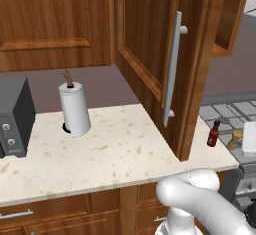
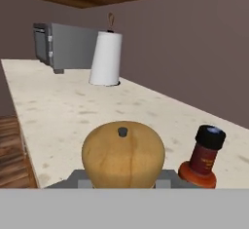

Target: Take 2 condiments from the cabinet and move them on the counter near the stove.Make sure the condiments are lined up with each other, next to each other.

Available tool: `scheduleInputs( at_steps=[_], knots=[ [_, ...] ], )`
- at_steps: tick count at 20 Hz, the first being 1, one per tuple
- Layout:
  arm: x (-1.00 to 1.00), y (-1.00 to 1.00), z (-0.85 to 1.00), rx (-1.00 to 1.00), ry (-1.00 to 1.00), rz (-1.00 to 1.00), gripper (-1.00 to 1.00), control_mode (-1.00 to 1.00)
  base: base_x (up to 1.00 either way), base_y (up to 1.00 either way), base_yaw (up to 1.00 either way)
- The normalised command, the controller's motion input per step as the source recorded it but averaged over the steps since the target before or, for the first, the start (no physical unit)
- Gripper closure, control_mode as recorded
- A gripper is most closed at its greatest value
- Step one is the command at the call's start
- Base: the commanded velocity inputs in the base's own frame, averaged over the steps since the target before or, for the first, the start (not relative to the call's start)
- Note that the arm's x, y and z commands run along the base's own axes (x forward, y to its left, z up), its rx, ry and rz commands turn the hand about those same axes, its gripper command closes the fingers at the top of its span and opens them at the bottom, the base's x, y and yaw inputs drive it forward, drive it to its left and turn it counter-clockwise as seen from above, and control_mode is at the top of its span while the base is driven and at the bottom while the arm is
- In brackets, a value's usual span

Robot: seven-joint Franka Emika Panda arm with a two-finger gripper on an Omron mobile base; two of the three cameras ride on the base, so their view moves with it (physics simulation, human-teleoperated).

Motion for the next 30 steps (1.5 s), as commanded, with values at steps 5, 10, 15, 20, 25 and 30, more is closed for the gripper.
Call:
scheduleInputs(
  at_steps=[5, 10, 15, 20, 25, 30],
  knots=[
    [0.14, 0.0, -0.18, 0.01, 0.0, 0.0, 1.0, -1.0, 0.0, 0.0, 0.0],
    [0.15, 0.0, -0.13, 0.0, 0.0, 0.0, 1.0, -1.0, 0.0, 0.0, 0.0],
    [0.15, 0.0, -0.16, 0.0, 0.0, 0.0, 1.0, -1.0, 0.0, 0.0, 0.0],
    [0.14, 0.0, -0.17, 0.0, 0.0, 0.0, 1.0, -1.0, 0.0, 0.0, 0.0],
    [0.18, 0.0, -0.14, 0.0, 0.0, 0.0, 1.0, -1.0, 0.0, 0.0, 0.0],
    [0.16, 0.0, -0.12, 0.0, 0.0, 0.0, 1.0, -1.0, 0.0, 0.0, 0.0]
  ],
)
